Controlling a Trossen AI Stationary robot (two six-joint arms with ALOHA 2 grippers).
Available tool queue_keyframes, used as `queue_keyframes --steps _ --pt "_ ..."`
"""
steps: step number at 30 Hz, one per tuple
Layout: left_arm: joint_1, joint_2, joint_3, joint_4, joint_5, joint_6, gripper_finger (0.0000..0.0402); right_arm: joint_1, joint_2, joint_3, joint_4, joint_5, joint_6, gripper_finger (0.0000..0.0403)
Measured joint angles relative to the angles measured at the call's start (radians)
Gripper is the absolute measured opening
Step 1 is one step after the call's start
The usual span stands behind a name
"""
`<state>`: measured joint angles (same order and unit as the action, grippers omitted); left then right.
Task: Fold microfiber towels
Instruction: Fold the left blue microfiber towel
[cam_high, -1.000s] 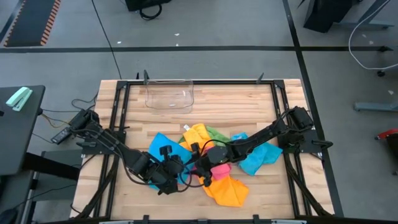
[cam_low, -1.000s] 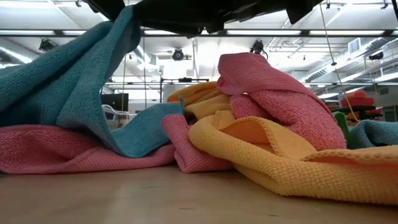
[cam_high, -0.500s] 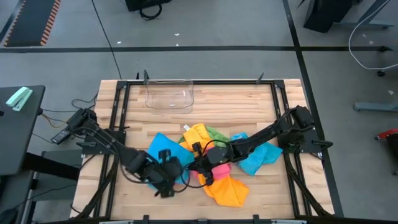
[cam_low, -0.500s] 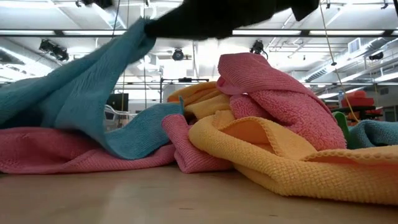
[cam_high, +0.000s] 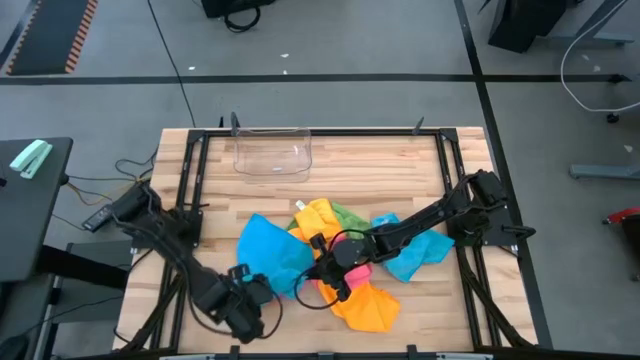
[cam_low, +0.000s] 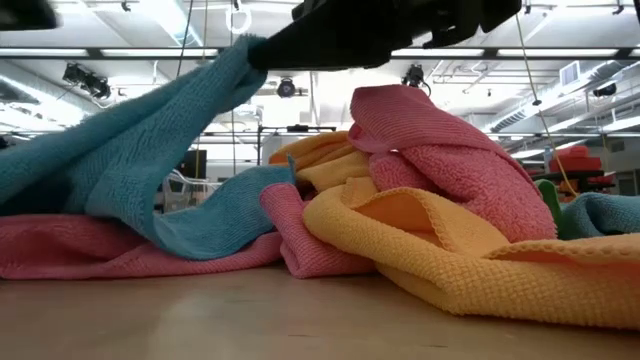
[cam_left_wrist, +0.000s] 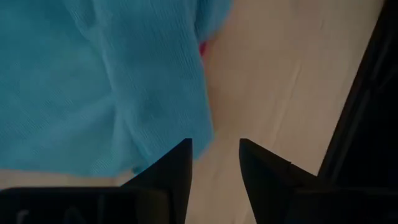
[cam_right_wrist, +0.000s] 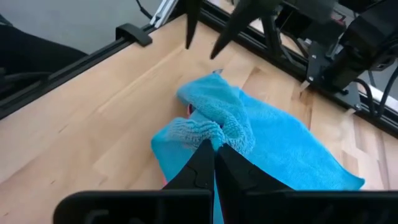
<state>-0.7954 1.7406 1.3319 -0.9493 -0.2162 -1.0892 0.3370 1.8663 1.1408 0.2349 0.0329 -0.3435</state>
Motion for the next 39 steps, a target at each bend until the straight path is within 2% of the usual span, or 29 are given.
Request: queue_keyframes --steps 8,14,18,22,27,34,39 --pt "-0.073 0.092 0.0 -0.202 -0.007 -0.002 0.0131 0.0 0.0 0.0 -0.002 -0.004 0.001 0.0008" --pt "-0.099 0.035 0.0 -0.27 -0.085 -0.049 0.011 0.0 0.0 0.0 -0.001 -0.004 0.002 0.0008" --pt "-0.108 0.011 -0.085 -0.162 -0.084 -0.054 0.0099 0.0 0.0 0.0 -0.001 -0.004 0.002 0.0008" --pt "-0.101 -0.011 -0.225 0.058 -0.005 -0.046 0.0086 0.0 0.0 0.0 0.0 -0.004 0.0 0.0008" --pt "-0.094 -0.032 -0.288 0.139 0.048 -0.058 0.0079 0.0 0.0 0.0 -0.001 -0.005 -0.008 0.0008" --pt "-0.084 -0.027 -0.292 0.144 0.053 -0.004 0.0129 0.0 0.0 0.0 -0.001 -0.005 -0.024 0.0008" --pt "-0.075 -0.026 -0.292 0.165 -0.01 0.049 0.0158 0.0 0.0 0.0 -0.001 -0.005 -0.024 0.0008"
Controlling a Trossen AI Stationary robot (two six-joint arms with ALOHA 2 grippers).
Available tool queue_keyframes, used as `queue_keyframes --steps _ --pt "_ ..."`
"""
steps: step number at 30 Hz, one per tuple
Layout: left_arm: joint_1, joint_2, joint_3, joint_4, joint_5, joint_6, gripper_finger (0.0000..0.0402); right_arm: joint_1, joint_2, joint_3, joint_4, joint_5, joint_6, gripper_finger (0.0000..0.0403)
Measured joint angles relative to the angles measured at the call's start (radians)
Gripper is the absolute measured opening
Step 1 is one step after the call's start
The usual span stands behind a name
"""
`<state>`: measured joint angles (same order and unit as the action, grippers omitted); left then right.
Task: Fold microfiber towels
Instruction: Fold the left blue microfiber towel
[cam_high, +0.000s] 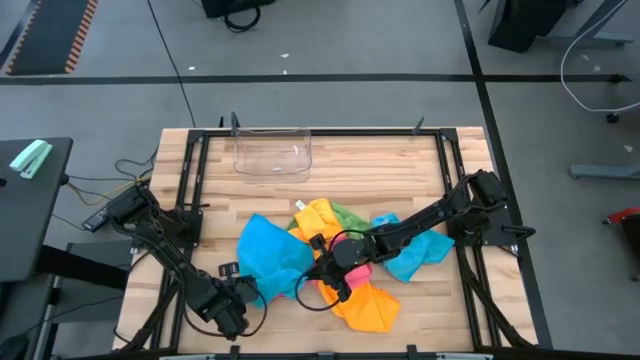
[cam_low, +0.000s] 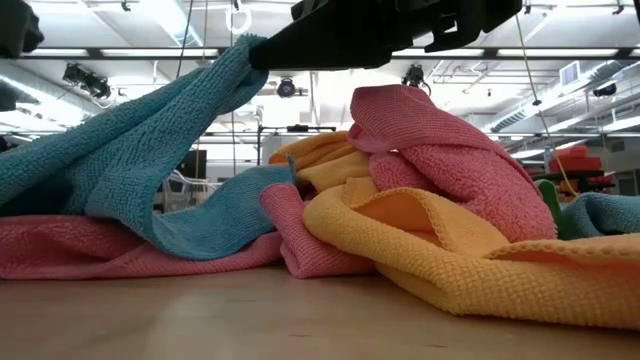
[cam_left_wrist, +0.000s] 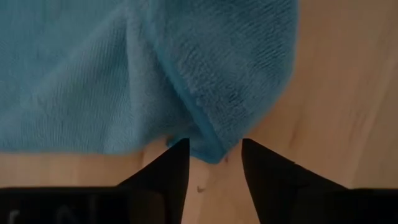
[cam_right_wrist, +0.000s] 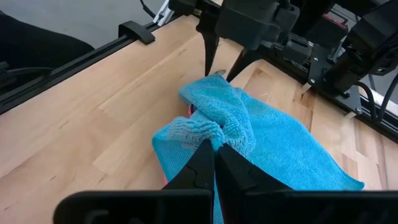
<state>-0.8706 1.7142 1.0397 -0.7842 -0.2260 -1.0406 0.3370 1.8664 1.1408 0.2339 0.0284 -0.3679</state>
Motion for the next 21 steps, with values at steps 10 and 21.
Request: queue_keyframes --steps 10,21 --pt "0.031 0.0 0.0 -0.002 0.037 0.081 0.0024 0.0 0.0 0.0 -0.001 0.0 -0.003 0.0008" --pt "0.047 -0.007 0.256 -0.556 -0.003 0.114 0.0011 -0.008 0.0 0.0 0.038 -0.001 -0.005 0.0029"
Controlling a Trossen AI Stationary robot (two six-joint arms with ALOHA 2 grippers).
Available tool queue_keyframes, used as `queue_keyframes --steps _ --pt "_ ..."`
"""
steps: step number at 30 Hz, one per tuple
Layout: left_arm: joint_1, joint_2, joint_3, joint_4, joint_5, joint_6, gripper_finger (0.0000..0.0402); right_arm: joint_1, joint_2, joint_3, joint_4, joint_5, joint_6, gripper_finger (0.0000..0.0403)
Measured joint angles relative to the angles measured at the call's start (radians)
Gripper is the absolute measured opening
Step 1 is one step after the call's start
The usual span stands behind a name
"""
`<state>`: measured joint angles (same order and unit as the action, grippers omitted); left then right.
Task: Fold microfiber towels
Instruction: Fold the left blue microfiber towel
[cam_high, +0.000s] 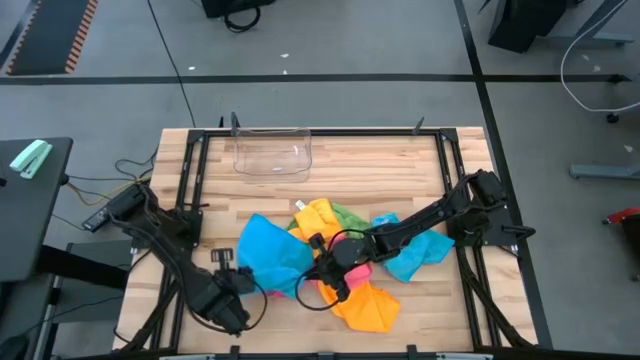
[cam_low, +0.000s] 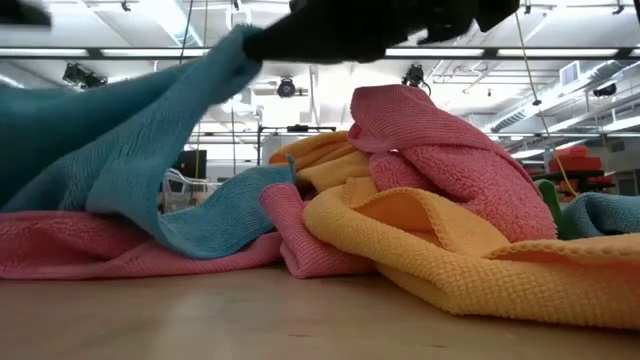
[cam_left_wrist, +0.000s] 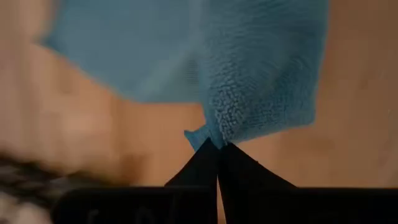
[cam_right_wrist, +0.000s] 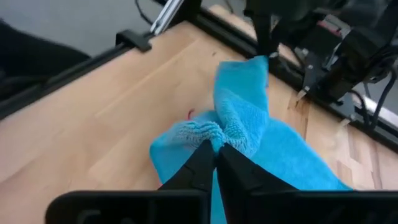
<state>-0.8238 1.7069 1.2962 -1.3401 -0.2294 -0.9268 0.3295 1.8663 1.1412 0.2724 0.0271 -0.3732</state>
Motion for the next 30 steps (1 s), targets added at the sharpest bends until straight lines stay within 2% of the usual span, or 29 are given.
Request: queue_keyframes --steps 5,9,14,19,24,30 --pt "-0.006 -0.001 0.116 -0.228 -0.115 0.018 0.0007 -0.027 0.0 0.0 0.05 -0.073 0.002 0.0049" --pt "-0.005 -0.006 0.125 -0.231 -0.143 0.115 0.0007 -0.059 -0.004 0.001 0.053 -0.109 -0.019 0.0048" --pt "0.003 -0.009 0.125 -0.231 -0.16 0.137 0.0013 -0.098 -0.03 0.014 0.043 -0.127 -0.028 0.0044" --pt "0.001 -0.056 0.124 -0.231 -0.182 0.187 0.0006 -0.103 -0.048 0.074 -0.124 -0.185 -0.05 0.0044" --pt "0.003 -0.164 0.124 -0.231 -0.297 0.207 0.0013 -0.103 -0.064 0.175 -0.317 -0.189 -0.083 0.0044" --pt "0.03 -0.302 0.124 -0.231 -0.435 0.214 0.0006 -0.137 -0.066 0.234 -0.419 -0.187 -0.111 0.0044"
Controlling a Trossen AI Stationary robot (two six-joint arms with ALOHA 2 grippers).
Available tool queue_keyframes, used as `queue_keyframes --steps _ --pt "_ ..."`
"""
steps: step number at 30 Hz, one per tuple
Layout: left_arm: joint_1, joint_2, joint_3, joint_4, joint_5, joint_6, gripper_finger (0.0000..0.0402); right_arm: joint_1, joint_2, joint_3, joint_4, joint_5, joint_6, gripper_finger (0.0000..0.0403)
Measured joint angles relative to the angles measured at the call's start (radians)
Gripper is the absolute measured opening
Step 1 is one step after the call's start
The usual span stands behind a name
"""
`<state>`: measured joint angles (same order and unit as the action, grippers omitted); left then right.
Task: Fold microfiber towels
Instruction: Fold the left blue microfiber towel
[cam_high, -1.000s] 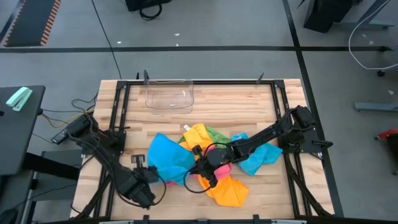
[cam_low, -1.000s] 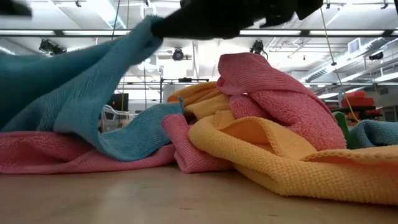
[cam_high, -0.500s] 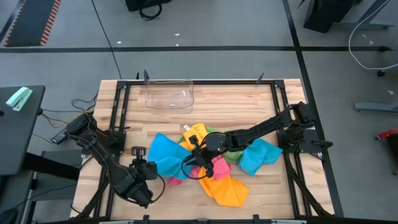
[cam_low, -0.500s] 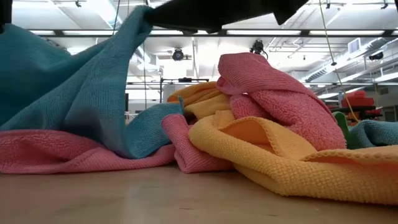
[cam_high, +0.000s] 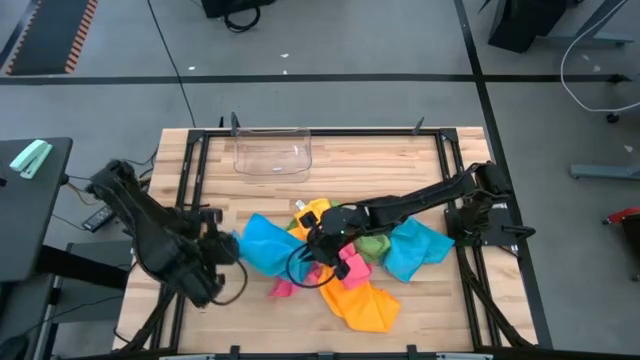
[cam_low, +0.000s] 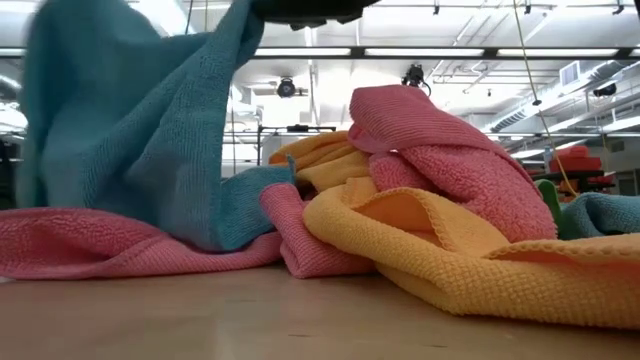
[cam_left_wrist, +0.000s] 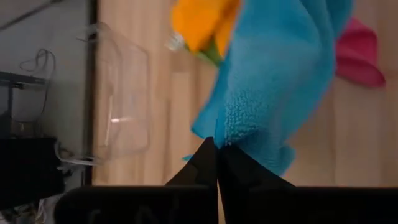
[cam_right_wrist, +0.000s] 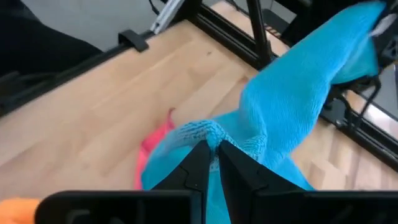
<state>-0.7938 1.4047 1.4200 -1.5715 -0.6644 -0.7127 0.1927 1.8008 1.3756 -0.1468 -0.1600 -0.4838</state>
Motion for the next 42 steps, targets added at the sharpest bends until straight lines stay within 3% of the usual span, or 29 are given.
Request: queue_keyframes --steps 4,12,25,33,38,42 --pt "0.038 -0.062 0.0 -0.002 -0.064 0.044 0.0013 -0.042 -0.013 0.003 -0.003 0.001 -0.026 0.0044" --pt "0.135 -0.157 0.0 0.006 -0.088 0.153 0.0007 -0.111 -0.067 0.005 -0.006 -0.019 -0.056 0.0044" --pt "0.302 -0.266 -0.013 0.185 -0.12 0.432 0.0008 -0.244 -0.1 0.004 0.032 -0.103 -0.26 0.0044" --pt "0.415 -0.357 -0.25 0.529 -0.029 0.648 0.0012 -0.322 -0.1 0.004 0.074 -0.149 -0.343 0.0044" --pt "0.483 -0.459 -0.424 0.782 0.092 0.691 0.0009 -0.356 -0.1 0.004 0.062 -0.149 -0.347 0.0044" --pt "0.526 -0.548 -0.536 0.893 0.167 0.672 0.002 -0.361 -0.1 0.004 0.014 -0.149 -0.349 0.0044"
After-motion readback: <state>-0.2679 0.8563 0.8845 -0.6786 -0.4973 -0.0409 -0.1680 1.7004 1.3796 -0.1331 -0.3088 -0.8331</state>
